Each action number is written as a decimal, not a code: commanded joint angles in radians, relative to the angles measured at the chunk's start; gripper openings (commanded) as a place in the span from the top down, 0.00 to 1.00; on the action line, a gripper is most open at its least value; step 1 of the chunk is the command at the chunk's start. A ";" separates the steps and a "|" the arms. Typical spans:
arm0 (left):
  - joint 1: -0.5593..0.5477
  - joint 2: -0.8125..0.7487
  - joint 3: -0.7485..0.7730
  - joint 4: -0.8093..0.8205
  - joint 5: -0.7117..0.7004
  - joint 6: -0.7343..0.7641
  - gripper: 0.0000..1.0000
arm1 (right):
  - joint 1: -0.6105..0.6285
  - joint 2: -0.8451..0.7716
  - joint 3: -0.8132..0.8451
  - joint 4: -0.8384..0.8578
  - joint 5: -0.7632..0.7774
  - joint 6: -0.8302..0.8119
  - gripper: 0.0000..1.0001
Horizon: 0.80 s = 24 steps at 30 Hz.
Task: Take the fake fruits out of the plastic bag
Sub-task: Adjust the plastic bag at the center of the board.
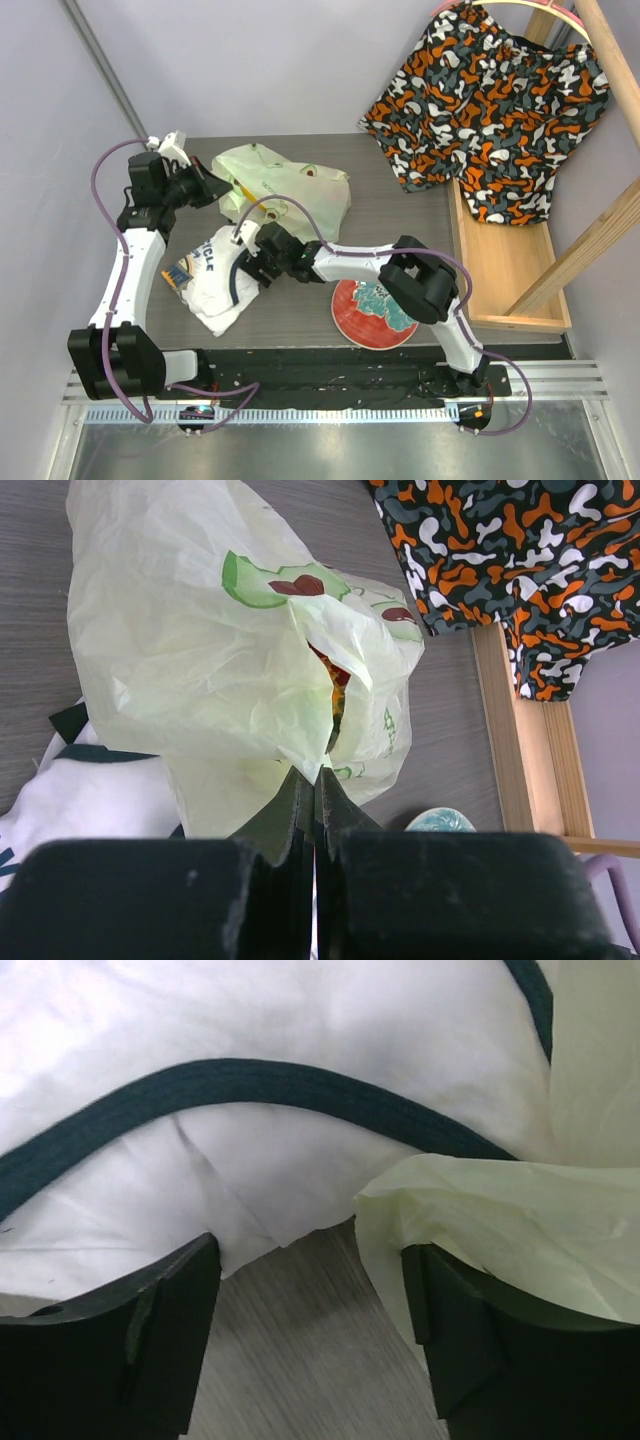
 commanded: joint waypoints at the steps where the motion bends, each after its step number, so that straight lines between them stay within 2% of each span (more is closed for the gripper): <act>1: 0.011 -0.032 -0.007 0.023 0.023 -0.003 1.00 | -0.018 -0.011 0.030 0.074 0.048 -0.053 0.28; 2: 0.011 -0.034 -0.009 0.023 0.024 -0.003 1.00 | -0.022 -0.019 0.030 0.069 0.024 -0.044 0.33; 3: 0.012 -0.035 -0.009 0.023 0.024 0.000 1.00 | -0.034 -0.028 0.032 0.062 -0.006 -0.036 0.48; 5: 0.012 -0.035 -0.010 0.023 0.026 0.003 1.00 | -0.042 -0.045 0.036 0.019 -0.081 -0.039 0.67; 6: 0.012 -0.034 -0.012 0.023 0.026 0.004 1.00 | -0.056 -0.051 0.035 0.006 -0.098 -0.041 0.82; 7: 0.014 -0.031 -0.009 0.023 0.027 0.006 1.00 | -0.062 -0.056 0.032 -0.026 -0.111 -0.042 0.87; 10: 0.014 -0.021 -0.003 0.023 0.029 0.018 1.00 | -0.097 -0.096 0.010 -0.079 -0.198 -0.044 0.92; 11: 0.014 -0.021 -0.001 0.023 0.029 0.021 1.00 | -0.102 -0.120 0.003 -0.089 -0.241 -0.044 0.89; 12: 0.012 -0.021 -0.003 0.023 0.027 0.026 1.00 | -0.113 -0.133 -0.009 -0.116 -0.271 -0.044 0.79; 13: 0.015 -0.023 -0.004 0.024 0.029 0.026 1.00 | -0.114 -0.142 -0.020 -0.119 -0.287 -0.047 0.65; 14: 0.015 -0.023 -0.007 0.023 0.027 0.027 1.00 | -0.116 -0.166 -0.035 -0.113 -0.272 -0.017 0.43; 15: 0.015 -0.026 -0.013 0.029 0.030 0.028 1.00 | -0.116 -0.173 -0.061 -0.084 -0.266 0.008 0.38; 20: 0.023 -0.038 -0.030 0.034 0.038 0.029 1.00 | -0.130 -0.151 -0.033 -0.008 -0.286 0.215 0.22; 24: 0.032 -0.040 -0.038 0.037 0.038 0.028 1.00 | -0.127 -0.037 0.055 0.042 -0.278 0.324 0.20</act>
